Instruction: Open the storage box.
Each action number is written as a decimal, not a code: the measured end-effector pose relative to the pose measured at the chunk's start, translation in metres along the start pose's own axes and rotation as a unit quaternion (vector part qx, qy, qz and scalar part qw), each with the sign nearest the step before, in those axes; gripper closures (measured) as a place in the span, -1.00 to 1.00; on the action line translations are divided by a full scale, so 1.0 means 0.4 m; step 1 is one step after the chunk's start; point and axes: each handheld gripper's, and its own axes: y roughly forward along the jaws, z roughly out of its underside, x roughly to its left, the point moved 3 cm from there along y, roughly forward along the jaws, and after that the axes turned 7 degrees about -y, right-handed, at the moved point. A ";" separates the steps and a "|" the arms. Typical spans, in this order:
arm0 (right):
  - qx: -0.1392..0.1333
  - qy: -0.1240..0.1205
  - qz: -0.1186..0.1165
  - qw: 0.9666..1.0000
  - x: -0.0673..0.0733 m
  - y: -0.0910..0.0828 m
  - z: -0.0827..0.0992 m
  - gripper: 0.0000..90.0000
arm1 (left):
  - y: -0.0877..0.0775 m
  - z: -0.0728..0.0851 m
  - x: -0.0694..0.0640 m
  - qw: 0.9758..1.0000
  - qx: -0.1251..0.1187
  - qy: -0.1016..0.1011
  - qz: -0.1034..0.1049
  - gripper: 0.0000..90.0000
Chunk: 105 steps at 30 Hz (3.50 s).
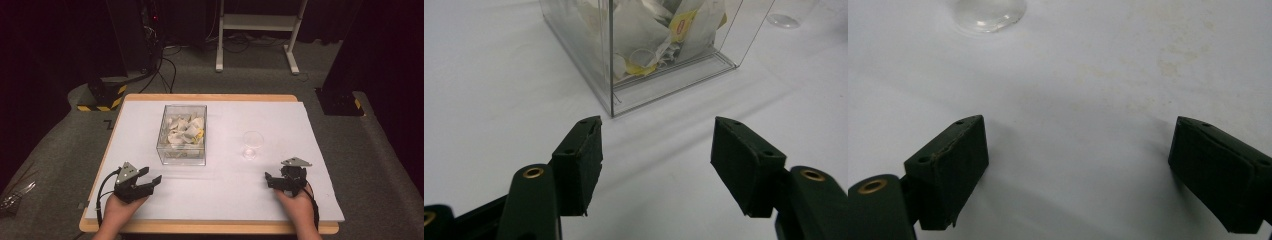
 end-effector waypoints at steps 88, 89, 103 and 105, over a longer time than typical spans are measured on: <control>-0.001 -0.002 0.000 1.000 0.000 -0.001 0.000 -0.80 | 0.138 -0.130 -0.043 0.997 -0.048 -0.011 0.054 0.26; -0.001 -0.002 0.001 1.000 0.000 -0.001 0.000 -0.80 | 0.139 -0.133 -0.045 0.997 -0.049 -0.009 0.055 0.27; -0.001 -0.003 0.001 1.000 0.001 -0.001 0.000 -0.80 | 0.158 -0.130 -0.051 0.997 -0.056 -0.010 0.052 0.43; -0.001 -0.003 0.002 1.000 0.001 -0.001 0.000 -0.80 | 0.158 -0.127 -0.055 0.997 -0.059 -0.008 0.052 0.46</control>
